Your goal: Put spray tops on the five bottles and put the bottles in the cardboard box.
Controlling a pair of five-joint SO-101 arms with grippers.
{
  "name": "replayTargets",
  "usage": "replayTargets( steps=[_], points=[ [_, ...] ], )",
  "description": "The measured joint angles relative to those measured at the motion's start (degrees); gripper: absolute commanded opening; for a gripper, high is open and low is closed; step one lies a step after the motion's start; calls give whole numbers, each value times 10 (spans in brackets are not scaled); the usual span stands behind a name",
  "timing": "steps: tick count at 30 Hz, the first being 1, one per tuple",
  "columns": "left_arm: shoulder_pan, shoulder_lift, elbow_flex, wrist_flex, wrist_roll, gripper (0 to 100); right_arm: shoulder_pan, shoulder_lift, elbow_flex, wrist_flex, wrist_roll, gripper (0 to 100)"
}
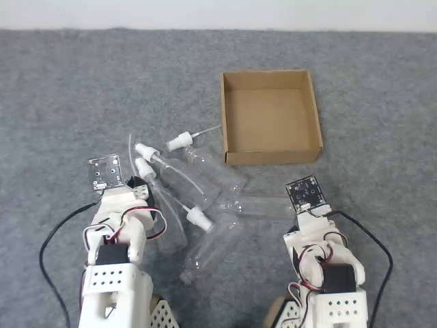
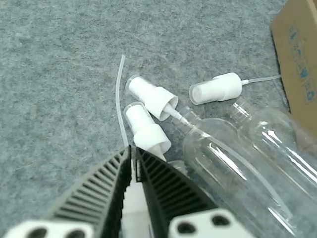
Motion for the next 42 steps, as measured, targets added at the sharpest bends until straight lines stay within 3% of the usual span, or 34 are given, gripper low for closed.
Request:
replayTargets(
  steps=[27,42],
  points=[
    [0,0,0,0,0,12,-1,0,0,0,0,9],
    [0,0,0,0,0,12,105,-1,-57,-32,1,8]
  ],
)
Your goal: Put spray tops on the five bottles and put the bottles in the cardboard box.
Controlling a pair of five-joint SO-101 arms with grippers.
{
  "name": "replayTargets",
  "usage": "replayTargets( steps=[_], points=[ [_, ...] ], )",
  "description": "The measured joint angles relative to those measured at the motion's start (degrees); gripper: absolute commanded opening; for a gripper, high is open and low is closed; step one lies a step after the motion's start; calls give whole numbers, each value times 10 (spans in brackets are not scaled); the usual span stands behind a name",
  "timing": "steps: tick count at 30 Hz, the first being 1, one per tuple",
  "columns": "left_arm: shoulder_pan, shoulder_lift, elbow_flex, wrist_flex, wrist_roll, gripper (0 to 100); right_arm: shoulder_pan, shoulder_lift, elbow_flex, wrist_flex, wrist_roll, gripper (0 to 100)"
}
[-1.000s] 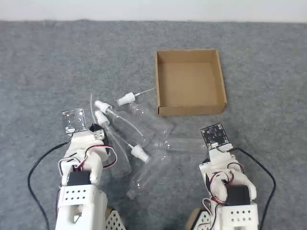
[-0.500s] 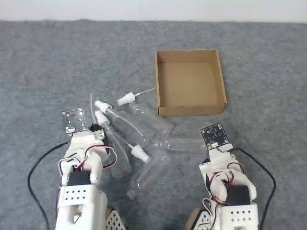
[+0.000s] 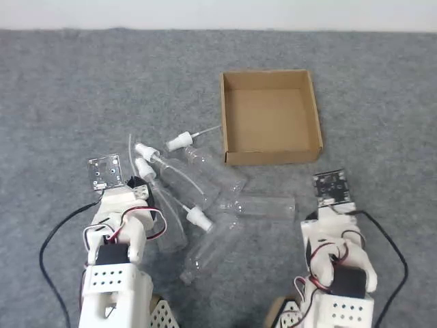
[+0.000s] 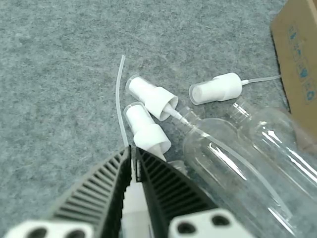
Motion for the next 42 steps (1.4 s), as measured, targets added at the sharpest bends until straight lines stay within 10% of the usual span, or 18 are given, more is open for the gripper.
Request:
replayTargets(
  steps=[30,42],
  points=[
    [0,0,0,0,0,12,53,-9,-285,-47,121,20],
    [0,0,0,0,0,12,-63,-9,-399,62,100,39]
  ],
)
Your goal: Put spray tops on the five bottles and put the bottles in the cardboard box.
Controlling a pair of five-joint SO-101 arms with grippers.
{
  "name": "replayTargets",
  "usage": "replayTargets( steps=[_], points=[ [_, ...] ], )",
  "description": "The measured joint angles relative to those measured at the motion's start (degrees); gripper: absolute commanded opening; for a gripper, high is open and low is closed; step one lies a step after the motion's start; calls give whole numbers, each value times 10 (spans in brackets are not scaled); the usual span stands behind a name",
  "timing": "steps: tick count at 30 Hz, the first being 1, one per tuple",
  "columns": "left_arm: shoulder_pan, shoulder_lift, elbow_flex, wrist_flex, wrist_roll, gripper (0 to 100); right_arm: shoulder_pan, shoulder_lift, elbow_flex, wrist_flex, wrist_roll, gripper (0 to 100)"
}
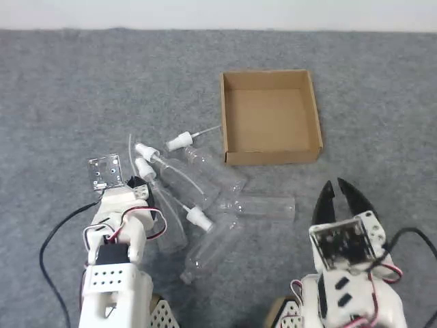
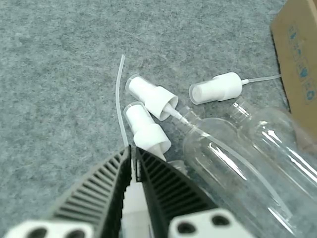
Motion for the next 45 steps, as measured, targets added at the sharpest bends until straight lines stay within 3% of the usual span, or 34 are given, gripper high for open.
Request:
replayTargets(
  steps=[5,12,33,45],
  points=[
    [0,0,0,0,0,12,-36,91,-83,36,-2,47],
    [0,0,0,0,0,12,-122,258,-211,104,-3,185],
    [0,0,0,0,0,12,-283,512,-231,119,-4,184],
    [0,0,0,0,0,12,-314,593,-231,95,-4,184]
  ],
)
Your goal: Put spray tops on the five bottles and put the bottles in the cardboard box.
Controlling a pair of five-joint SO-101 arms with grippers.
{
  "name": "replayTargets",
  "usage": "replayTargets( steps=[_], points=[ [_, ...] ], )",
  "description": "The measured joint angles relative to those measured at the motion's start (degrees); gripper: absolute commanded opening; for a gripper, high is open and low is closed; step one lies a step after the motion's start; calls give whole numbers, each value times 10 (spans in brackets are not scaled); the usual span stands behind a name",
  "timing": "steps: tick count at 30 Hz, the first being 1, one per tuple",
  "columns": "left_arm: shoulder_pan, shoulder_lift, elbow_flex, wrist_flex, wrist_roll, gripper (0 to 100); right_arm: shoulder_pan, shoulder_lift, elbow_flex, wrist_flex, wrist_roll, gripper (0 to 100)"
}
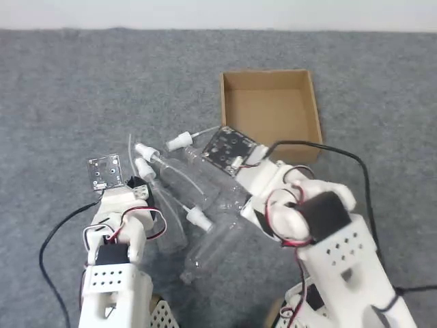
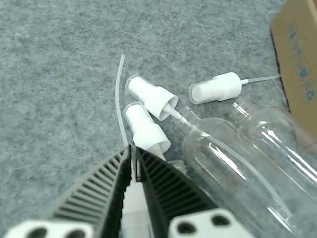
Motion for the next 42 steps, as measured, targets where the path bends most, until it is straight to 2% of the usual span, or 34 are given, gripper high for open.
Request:
replayTargets(
  steps=[8,18,29,34,42],
  points=[
    [-1,0,0,0,0,12,-36,76,0,0,0,185],
    [0,0,0,0,0,12,-80,88,22,-2,0,187],
    [0,0,0,0,0,12,-85,88,25,-2,0,190],
    [0,0,0,0,0,12,-85,88,25,-2,0,274],
    [0,0,0,0,0,12,-84,88,25,-2,8,275]
  ],
)
